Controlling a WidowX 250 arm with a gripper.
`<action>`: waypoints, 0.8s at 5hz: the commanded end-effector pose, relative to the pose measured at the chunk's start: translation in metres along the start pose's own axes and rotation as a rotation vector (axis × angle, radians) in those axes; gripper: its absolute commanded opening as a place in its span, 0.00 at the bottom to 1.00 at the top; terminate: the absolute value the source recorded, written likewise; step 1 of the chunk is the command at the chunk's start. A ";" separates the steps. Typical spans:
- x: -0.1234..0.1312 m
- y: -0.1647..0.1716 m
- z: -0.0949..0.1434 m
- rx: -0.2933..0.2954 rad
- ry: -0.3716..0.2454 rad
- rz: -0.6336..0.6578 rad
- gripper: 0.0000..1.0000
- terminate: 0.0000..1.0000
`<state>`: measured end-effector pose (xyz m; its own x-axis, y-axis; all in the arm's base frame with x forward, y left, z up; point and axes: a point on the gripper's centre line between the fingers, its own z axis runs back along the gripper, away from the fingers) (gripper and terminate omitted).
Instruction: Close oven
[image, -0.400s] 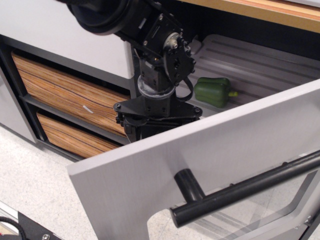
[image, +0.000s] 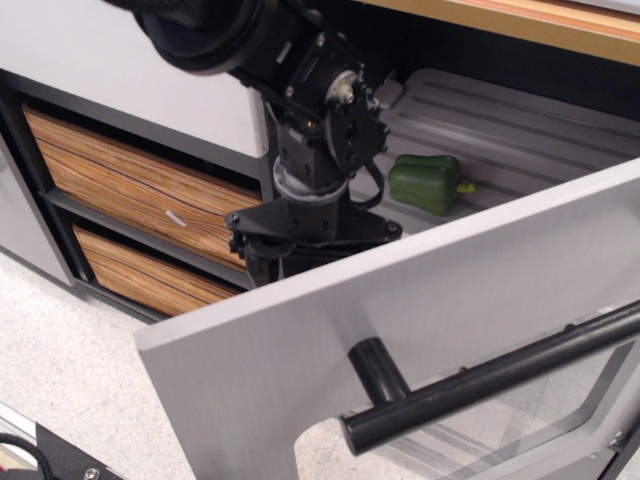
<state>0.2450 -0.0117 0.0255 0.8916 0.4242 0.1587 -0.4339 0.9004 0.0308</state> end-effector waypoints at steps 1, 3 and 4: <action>-0.013 -0.026 0.056 -0.087 -0.033 0.086 1.00 0.00; -0.023 -0.052 0.107 -0.108 -0.049 0.245 1.00 0.00; -0.026 -0.061 0.127 -0.103 -0.061 0.285 1.00 0.00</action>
<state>0.2237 -0.0879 0.1318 0.7312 0.6595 0.1747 -0.6590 0.7490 -0.0690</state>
